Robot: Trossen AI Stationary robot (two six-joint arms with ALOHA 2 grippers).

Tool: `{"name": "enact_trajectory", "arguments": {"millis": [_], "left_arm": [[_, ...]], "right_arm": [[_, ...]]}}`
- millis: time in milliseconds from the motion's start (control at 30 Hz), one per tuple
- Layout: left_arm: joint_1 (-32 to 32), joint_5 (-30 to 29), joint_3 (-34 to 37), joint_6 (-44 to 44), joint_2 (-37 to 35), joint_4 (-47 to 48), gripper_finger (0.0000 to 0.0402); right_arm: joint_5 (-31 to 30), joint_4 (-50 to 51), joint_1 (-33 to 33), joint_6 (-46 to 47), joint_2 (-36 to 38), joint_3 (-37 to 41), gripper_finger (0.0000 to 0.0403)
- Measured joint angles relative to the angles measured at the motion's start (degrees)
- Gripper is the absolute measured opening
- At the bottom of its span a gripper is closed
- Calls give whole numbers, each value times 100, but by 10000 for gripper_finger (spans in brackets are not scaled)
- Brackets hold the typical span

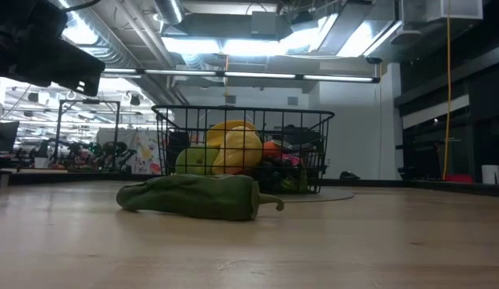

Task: Build produce basket
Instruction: Put the green chili pepper into the wire organizer

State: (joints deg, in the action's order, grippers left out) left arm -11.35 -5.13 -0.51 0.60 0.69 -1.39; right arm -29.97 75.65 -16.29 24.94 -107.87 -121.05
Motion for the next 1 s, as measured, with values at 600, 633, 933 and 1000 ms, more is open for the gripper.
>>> {"name": "enact_trajectory", "arguments": {"millis": [600,633,933,1000], "left_arm": [[0,-7,0,0,0,2,41],[0,-8,0,2,0,4,41],[0,-9,0,0,0,4,41],[0,-9,0,2,0,4,41]], "right_arm": [[6,-1237,72,-694,-12,0,200],[14,-1232,76,-637,-28,0,200],[167,-1152,74,-121,-783,2,200],[341,-1191,74,-121,-1012,2,200]]}}
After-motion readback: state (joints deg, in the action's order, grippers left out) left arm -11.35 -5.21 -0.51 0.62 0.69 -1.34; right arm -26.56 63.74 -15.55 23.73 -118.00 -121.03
